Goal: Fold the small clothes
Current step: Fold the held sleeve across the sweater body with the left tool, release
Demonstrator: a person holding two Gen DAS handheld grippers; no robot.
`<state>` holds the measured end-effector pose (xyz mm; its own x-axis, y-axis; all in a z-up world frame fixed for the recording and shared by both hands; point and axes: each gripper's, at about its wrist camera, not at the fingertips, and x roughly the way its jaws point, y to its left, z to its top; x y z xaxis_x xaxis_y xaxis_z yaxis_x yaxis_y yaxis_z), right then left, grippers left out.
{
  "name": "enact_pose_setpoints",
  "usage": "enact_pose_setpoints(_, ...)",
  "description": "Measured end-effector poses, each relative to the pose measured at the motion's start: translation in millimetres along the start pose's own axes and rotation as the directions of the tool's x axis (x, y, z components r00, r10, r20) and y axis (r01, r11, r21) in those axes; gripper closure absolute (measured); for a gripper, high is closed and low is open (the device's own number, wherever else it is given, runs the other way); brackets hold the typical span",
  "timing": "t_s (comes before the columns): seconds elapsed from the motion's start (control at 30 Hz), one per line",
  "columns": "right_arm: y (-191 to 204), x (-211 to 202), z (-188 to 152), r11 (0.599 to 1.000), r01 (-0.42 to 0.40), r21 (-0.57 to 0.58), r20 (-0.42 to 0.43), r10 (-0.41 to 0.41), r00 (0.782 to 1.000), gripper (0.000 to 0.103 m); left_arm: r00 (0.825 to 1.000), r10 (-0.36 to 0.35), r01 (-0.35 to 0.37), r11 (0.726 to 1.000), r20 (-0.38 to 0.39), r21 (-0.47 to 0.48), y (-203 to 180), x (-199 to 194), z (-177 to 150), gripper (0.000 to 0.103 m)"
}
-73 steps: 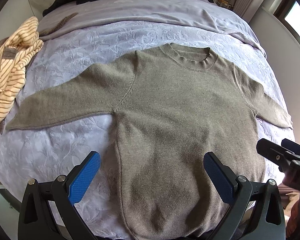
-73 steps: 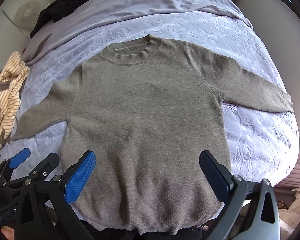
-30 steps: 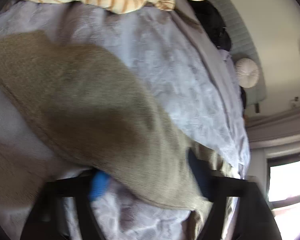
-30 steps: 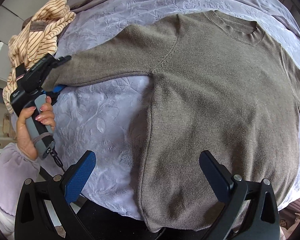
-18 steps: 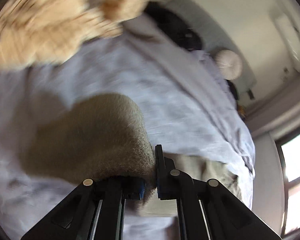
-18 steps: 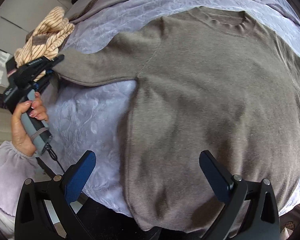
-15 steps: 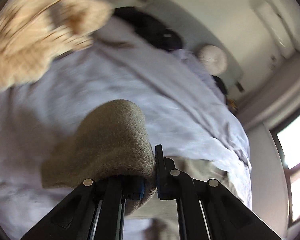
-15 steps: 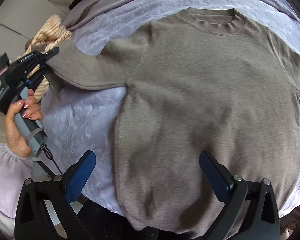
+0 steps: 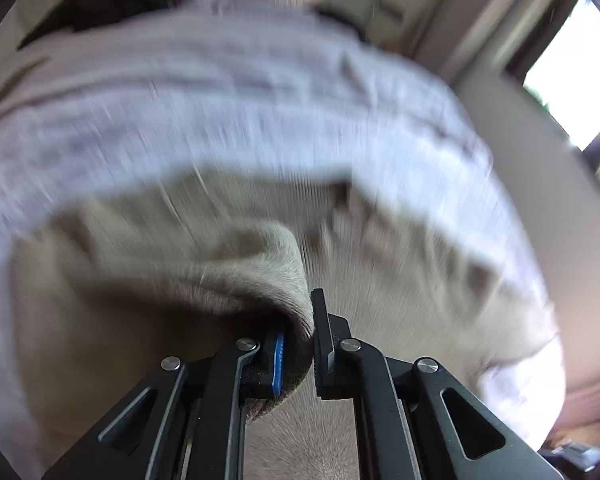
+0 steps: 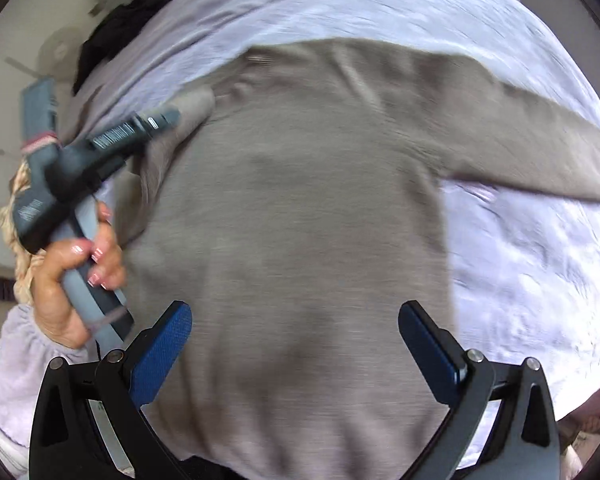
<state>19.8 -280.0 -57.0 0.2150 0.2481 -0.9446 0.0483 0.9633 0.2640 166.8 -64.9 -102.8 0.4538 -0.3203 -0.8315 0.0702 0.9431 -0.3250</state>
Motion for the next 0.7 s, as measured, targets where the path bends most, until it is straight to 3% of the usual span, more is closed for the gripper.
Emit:
enact_pose_setpoints(0.07,-16.2,5.3,-1.6,1.000,0.014,0.028,-0.012,-0.014,1.000,0.000,0.995,0.083,-0.080,0.996,-0.061,0.047,-14.2,16.6,-12.8,0.067)
enact_pose_setpoints(0.13,-25.0,8.0,-2.9,0.999,0.019,0.043,-0.016,-0.018,1.000,0.000,0.990,0.131,-0.127,0.989,-0.053,0.078,-22.6,13.6,-23.6,0.032)
enact_pose_setpoints(0.2,-29.4,8.5,0.5,0.999,0.027,0.043,-0.013,-0.027,1.000,0.000,0.988,0.150,-0.147,0.985,-0.028,0.094,-26.3,-3.1,-28.9,0.018)
enact_pose_setpoints(0.33,-14.8,9.0,18.9,0.998,0.047,-0.035,0.017,-0.046,0.999,0.000,0.990,0.139,-0.140,0.986,0.011,0.087,-9.3,-53.9,-31.1,0.018)
enact_pose_setpoints(0.47,48.1,15.7,47.1,0.956,0.079,-0.284,0.088,-0.056,0.995,0.000,0.975,0.213,-0.213,0.977,0.060,-0.002,47.5,-86.0,-31.5,0.018)
enact_pose_setpoints(0.57,115.7,36.7,63.0,0.857,0.145,-0.494,0.161,-0.074,0.984,0.000,0.951,0.308,-0.304,0.946,0.018,-0.111,106.7,-82.9,-22.7,0.018)
enact_pose_setpoints(0.67,178.8,74.5,72.6,0.720,0.229,-0.656,0.217,-0.111,0.970,0.003,0.927,0.370,-0.374,0.906,-0.056,-0.199,152.6,-70.7,-24.0,0.018)
enact_pose_setpoints(0.7,195.2,87.9,73.9,0.674,0.259,-0.692,0.236,-0.128,0.963,0.009,0.920,0.385,-0.391,0.893,-0.070,-0.225,164.4,-67.0,-25.8,0.018)
